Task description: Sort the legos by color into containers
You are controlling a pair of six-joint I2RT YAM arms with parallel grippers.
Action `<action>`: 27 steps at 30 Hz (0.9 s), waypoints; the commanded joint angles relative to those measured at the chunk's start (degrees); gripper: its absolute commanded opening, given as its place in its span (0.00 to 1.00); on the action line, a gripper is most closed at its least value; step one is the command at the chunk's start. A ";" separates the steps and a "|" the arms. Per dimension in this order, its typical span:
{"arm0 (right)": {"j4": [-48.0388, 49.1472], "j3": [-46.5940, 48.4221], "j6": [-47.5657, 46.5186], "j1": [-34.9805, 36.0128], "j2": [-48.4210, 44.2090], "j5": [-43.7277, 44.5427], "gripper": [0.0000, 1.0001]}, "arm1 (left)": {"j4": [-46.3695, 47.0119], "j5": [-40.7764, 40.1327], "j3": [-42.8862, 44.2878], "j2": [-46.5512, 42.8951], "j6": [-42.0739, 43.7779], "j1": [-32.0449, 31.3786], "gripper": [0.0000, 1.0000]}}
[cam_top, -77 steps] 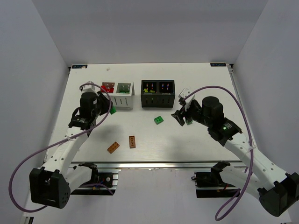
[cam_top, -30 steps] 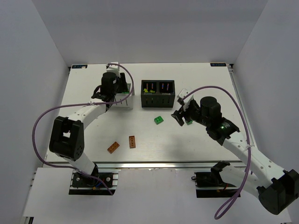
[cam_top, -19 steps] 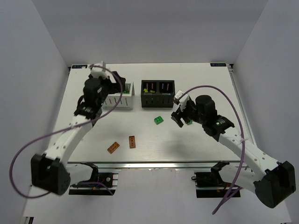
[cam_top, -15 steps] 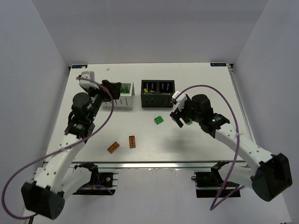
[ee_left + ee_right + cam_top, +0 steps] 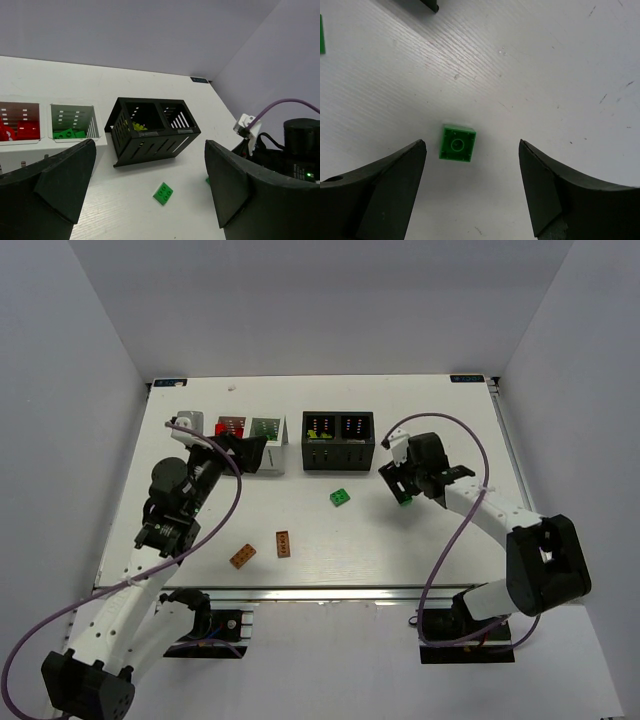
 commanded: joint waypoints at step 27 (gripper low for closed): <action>-6.66 6.57 1.99 -4.02 13.18 -8.77 0.29 | 0.53 1.90 0.25 -2.45 -0.43 -0.26 0.98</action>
